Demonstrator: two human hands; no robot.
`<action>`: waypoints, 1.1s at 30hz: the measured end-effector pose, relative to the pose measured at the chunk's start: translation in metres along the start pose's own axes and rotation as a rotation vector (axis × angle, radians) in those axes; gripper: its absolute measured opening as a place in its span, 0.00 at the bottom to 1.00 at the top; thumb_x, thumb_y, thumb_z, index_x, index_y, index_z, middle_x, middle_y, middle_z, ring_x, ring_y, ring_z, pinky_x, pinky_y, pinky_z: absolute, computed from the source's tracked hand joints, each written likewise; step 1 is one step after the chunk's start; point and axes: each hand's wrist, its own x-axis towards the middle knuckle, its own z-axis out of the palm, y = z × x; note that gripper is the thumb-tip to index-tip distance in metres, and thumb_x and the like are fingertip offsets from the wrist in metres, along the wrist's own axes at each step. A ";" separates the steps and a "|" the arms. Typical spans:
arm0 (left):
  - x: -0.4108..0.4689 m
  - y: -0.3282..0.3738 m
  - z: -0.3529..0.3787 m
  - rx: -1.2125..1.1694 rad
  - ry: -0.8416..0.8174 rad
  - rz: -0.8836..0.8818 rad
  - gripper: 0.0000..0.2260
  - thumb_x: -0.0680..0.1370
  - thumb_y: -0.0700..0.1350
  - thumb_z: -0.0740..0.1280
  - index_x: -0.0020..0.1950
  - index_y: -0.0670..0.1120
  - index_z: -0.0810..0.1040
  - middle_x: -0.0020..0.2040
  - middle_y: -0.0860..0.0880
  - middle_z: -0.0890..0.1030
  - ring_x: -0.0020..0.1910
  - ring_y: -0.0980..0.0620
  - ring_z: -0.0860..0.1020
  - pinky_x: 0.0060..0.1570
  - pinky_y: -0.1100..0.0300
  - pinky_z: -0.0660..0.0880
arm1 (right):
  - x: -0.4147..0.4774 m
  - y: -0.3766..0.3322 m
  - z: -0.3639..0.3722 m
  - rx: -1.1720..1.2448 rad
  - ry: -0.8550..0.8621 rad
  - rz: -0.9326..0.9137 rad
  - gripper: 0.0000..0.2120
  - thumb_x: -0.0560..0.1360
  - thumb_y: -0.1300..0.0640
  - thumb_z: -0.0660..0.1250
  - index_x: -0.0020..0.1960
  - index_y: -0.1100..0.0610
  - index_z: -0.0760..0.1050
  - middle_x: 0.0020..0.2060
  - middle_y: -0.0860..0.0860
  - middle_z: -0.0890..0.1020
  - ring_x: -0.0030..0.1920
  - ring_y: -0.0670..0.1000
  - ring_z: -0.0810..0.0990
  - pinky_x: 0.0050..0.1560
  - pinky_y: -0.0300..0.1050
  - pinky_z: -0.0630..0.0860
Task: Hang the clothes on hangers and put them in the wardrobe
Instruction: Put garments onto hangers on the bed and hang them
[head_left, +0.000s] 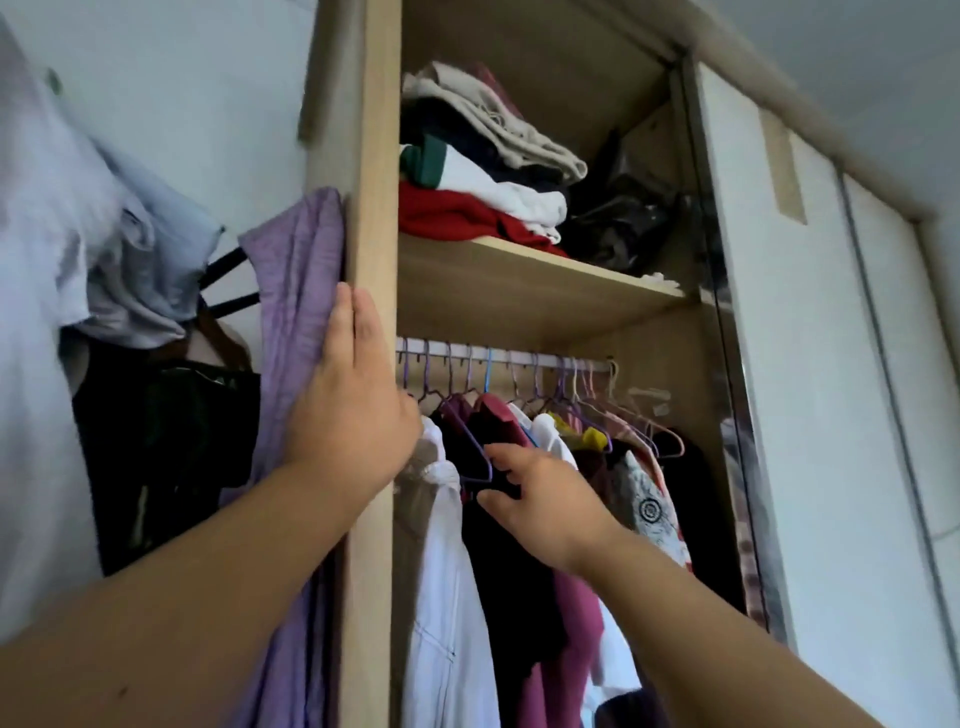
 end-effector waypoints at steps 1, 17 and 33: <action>0.002 0.002 0.003 -0.011 0.028 -0.039 0.40 0.73 0.43 0.64 0.78 0.44 0.43 0.78 0.47 0.48 0.67 0.44 0.69 0.47 0.54 0.69 | 0.014 0.000 0.005 0.035 -0.023 -0.003 0.24 0.75 0.48 0.64 0.70 0.51 0.67 0.65 0.50 0.75 0.63 0.51 0.74 0.61 0.40 0.69; 0.004 -0.006 0.024 0.017 0.204 -0.021 0.41 0.71 0.43 0.65 0.78 0.51 0.43 0.77 0.51 0.55 0.71 0.49 0.63 0.61 0.55 0.68 | 0.152 -0.006 0.084 -0.072 -0.191 0.109 0.17 0.76 0.62 0.60 0.64 0.64 0.70 0.59 0.61 0.78 0.59 0.60 0.77 0.58 0.51 0.73; 0.005 -0.012 0.026 -0.045 0.198 0.020 0.41 0.71 0.44 0.64 0.77 0.53 0.43 0.78 0.53 0.53 0.72 0.56 0.58 0.59 0.65 0.59 | 0.186 -0.003 0.075 -0.096 0.012 0.179 0.12 0.73 0.68 0.57 0.52 0.62 0.75 0.50 0.60 0.81 0.51 0.60 0.80 0.44 0.48 0.74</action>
